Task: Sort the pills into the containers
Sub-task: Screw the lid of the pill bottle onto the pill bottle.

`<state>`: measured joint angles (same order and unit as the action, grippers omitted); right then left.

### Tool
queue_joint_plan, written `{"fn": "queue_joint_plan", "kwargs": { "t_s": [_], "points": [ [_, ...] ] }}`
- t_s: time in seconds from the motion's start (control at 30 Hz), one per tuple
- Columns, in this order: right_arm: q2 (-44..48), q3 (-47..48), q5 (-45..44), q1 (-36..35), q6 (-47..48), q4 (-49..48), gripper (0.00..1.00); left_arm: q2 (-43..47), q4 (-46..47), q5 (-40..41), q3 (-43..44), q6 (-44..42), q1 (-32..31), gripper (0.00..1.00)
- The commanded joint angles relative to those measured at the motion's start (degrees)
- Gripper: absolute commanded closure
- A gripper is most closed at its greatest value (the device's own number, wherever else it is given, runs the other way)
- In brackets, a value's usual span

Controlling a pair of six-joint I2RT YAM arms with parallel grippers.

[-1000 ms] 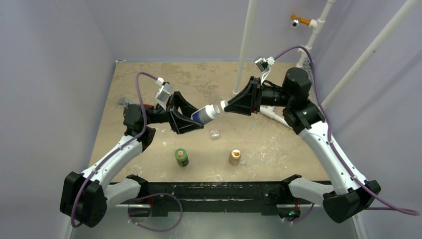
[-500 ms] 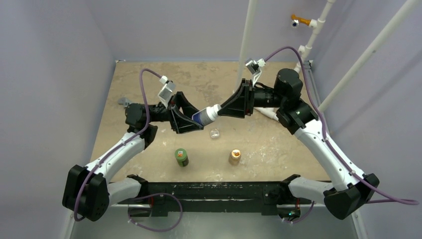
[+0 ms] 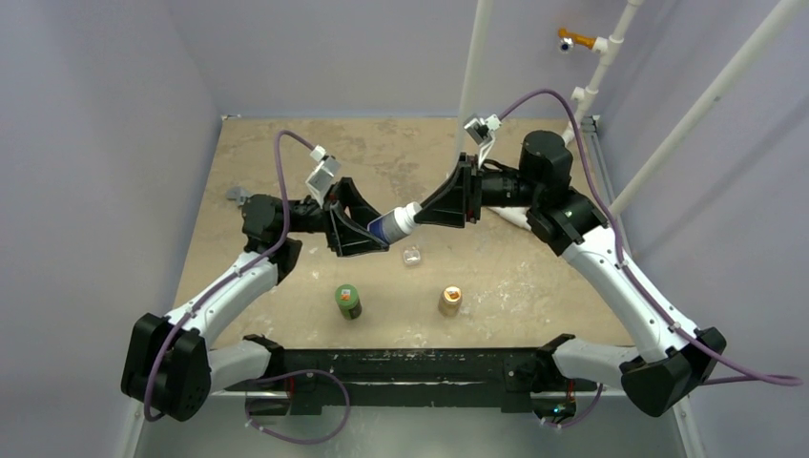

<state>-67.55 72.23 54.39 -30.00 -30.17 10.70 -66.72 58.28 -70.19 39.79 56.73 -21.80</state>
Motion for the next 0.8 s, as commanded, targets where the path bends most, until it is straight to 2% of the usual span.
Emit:
{"fn": "queue_joint_plan", "kwargs": {
  "t_s": [0.0,0.23,0.33,0.43,0.57,0.77],
  "points": [
    [-0.7,1.1,-1.2,-1.7,4.1,6.7,0.97,3.1,-5.5,3.6,2.4,-7.2,-0.4,1.00],
    [-0.7,1.2,-2.2,-2.3,5.5,9.8,0.98,6.9,-24.2,7.0,4.0,-21.6,-2.8,1.00],
    [-1.3,1.2,-2.6,-2.4,5.1,9.9,0.98,8.0,-29.2,10.4,4.5,-26.7,-4.7,1.00],
    [-1.9,1.2,-3.7,-2.7,5.0,11.3,0.99,9.9,-36.6,17.1,5.1,-34.0,-7.0,1.00],
    [-2.5,1.2,-5.1,-2.8,4.8,14.2,1.00,13.0,-45.4,30.6,5.2,-44.7,-11.8,1.00],
    [-4.5,2.5,-10.2,-2.8,6.8,21.0,1.00,15.3,-48.0,42.5,4.3,-50.2,-13.9,1.00]
  ]
}}
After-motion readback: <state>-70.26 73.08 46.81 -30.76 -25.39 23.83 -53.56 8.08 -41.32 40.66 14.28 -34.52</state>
